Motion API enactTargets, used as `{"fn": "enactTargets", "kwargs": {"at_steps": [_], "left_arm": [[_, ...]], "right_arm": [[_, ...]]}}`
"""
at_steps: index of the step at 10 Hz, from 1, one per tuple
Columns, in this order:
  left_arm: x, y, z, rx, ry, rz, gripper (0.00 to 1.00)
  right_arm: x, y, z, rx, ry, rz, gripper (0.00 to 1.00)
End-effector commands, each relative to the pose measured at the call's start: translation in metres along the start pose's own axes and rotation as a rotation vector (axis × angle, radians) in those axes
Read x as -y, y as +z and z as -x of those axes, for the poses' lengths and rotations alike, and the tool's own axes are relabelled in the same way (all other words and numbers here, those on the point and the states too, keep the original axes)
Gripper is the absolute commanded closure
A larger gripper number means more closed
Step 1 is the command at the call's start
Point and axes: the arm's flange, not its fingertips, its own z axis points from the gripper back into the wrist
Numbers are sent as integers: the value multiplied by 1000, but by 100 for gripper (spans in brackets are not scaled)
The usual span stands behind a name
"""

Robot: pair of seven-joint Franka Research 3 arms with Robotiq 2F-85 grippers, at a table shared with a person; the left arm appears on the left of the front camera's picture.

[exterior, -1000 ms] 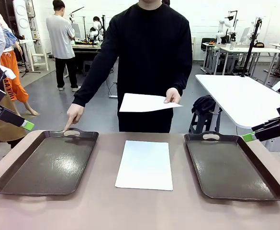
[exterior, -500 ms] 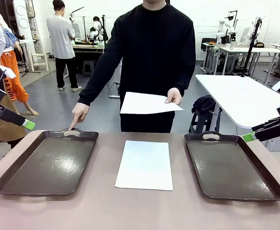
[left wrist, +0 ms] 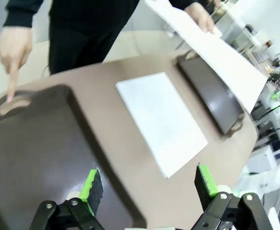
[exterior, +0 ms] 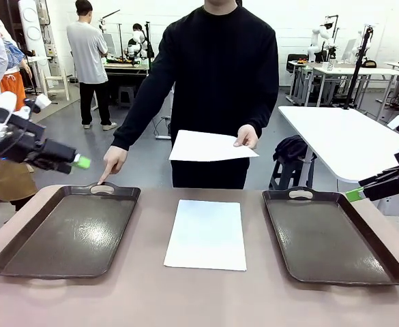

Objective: Sort the A4 documents.
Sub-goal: Receive the A4 Paper.

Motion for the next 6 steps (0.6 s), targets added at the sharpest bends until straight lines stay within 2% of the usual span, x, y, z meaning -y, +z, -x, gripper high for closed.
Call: {"fn": "enactTargets", "kwargs": {"at_steps": [1, 3, 6], "left_arm": [[-29, -38, -41, 22, 86, 123, 0], [-39, -76, -76, 20, 186, 261, 0], [-47, -129, -116, -31, 280, 370, 0]], "right_arm": [[3, -3, 0, 19, 10, -16, 0], [3, -3, 0, 19, 10, -16, 0], [3, -3, 0, 19, 10, -16, 0]]}}
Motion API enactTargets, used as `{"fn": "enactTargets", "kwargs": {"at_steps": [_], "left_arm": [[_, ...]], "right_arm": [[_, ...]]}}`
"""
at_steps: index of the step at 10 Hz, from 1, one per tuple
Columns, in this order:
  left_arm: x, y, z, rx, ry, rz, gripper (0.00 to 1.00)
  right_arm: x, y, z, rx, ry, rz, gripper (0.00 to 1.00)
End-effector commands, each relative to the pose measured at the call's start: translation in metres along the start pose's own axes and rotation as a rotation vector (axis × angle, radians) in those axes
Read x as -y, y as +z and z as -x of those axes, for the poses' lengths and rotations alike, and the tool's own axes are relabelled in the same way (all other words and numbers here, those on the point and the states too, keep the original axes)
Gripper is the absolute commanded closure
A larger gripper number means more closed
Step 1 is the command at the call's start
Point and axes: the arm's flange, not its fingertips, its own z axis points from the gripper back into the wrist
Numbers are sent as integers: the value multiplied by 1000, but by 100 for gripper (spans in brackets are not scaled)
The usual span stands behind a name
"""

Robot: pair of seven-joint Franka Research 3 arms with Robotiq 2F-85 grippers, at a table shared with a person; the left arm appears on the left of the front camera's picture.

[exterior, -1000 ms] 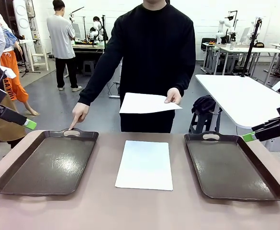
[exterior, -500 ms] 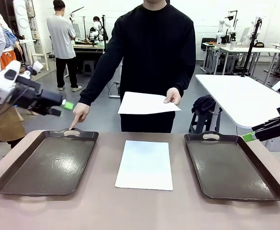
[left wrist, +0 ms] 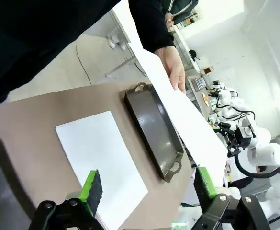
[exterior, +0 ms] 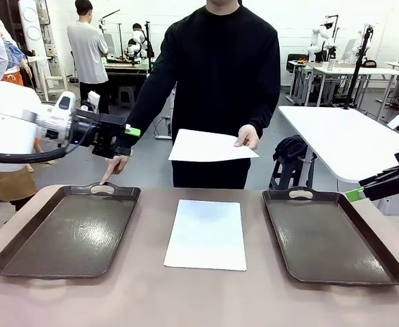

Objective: Sort the A4 documents.
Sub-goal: Receive the A4 Paper.

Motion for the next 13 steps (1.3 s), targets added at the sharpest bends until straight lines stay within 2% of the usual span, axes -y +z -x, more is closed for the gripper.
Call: {"fn": "enactTargets", "kwargs": {"at_steps": [1, 5, 7, 10, 11, 13], "left_arm": [[3, -20, -34, -37, 41, 41, 0], [4, -77, -48, -131, 144, 162, 0], [3, -100, -46, -207, 204, 156, 0], [-1, -116, -47, -257, 250, 178, 0], [-3, -120, -46, -309, 277, 193, 0], [-8, -124, -44, -347, 350, 210, 0]], "right_arm": [[3, -3, 0, 19, 11, -18, 0], [3, -3, 0, 19, 11, -18, 0], [3, -3, 0, 19, 11, -18, 0], [3, -3, 0, 19, 11, -18, 0], [3, -3, 0, 19, 11, -18, 0], [3, -3, 0, 19, 11, -18, 0]]}}
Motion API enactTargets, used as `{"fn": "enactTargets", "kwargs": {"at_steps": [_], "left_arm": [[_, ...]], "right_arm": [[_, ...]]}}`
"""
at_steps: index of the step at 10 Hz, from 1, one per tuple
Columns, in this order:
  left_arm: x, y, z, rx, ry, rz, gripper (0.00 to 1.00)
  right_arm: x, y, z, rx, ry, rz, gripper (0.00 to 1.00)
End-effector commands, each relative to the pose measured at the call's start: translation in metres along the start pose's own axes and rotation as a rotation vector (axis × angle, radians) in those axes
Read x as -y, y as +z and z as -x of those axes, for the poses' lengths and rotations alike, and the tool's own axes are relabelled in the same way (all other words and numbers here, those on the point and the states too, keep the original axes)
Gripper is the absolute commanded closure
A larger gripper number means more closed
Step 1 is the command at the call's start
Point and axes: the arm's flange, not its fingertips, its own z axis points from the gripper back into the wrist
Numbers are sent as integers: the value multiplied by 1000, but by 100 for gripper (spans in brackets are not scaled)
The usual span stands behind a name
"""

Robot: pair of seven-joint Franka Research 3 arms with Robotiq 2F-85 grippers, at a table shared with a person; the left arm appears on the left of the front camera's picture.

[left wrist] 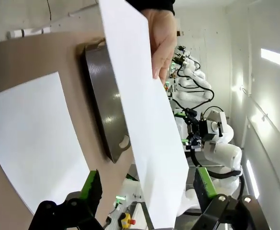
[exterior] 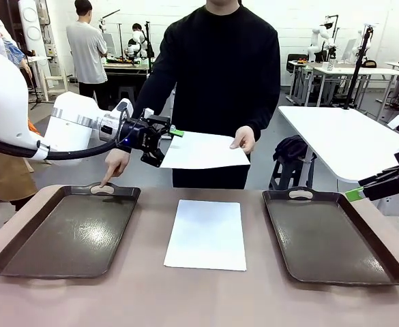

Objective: Sort the A4 documents.
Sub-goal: Receive the A4 Paper.

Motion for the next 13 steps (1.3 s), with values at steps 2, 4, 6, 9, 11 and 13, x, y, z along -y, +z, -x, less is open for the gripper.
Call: {"fn": "enactTargets", "kwargs": {"at_steps": [2, 4, 6, 9, 11, 13], "left_arm": [[-3, -1, -11, -9, 63, 44, 0], [-7, -5, -8, 47, 69, 112, 3], [-12, -6, -5, 102, 81, 128, 23], [-18, -11, -2, 28, 91, 142, 57], [-20, -13, 0, 26, 95, 153, 77], [-20, -10, 0, 49, 100, 144, 97]], "right_arm": [[4, -3, 0, 15, 10, -15, 0], [4, -3, 0, 15, 10, -15, 0], [4, -3, 0, 15, 10, -15, 0], [4, -3, 0, 15, 10, -15, 0], [4, -3, 0, 15, 10, -15, 0], [4, -3, 0, 15, 10, -15, 0]]}}
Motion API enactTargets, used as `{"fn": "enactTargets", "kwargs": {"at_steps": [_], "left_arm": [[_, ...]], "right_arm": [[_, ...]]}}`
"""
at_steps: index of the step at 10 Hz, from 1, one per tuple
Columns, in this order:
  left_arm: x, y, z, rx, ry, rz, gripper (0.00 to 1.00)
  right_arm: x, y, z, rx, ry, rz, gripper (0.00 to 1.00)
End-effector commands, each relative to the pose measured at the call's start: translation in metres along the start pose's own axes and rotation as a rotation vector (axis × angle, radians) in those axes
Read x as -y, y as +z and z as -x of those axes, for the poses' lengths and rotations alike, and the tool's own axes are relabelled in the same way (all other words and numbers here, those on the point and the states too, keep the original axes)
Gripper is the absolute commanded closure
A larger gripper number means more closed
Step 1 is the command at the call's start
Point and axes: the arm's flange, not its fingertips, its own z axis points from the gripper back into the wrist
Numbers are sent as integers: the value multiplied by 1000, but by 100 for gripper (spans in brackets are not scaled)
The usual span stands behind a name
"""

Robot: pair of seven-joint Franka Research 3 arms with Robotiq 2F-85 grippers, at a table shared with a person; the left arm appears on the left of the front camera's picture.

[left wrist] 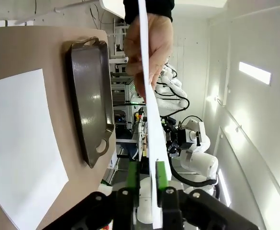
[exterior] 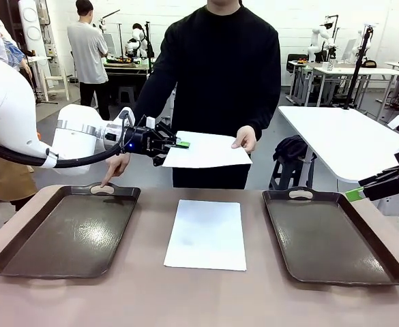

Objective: Sort the A4 documents.
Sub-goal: Receive the A4 Paper.

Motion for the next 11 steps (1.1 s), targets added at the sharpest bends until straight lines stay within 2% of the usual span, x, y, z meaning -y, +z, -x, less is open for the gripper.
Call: {"fn": "enactTargets", "kwargs": {"at_steps": [1, 5, 7, 8, 11], "left_arm": [[0, 1, 1, 17, -7, 14, 100], [-1, 1, 2, 22, -7, 1, 100], [2, 3, 3, -11, -43, -70, 100], [0, 2, -1, 7, -2, -8, 100], [0, 2, -1, 7, -2, -8, 100]], "right_arm": [[3, -3, 0, 15, 10, -15, 0], [3, -3, 0, 15, 10, -15, 0], [3, -3, 0, 15, 10, -15, 0], [3, -3, 0, 15, 10, -15, 0], [3, -3, 0, 15, 10, -15, 0]]}}
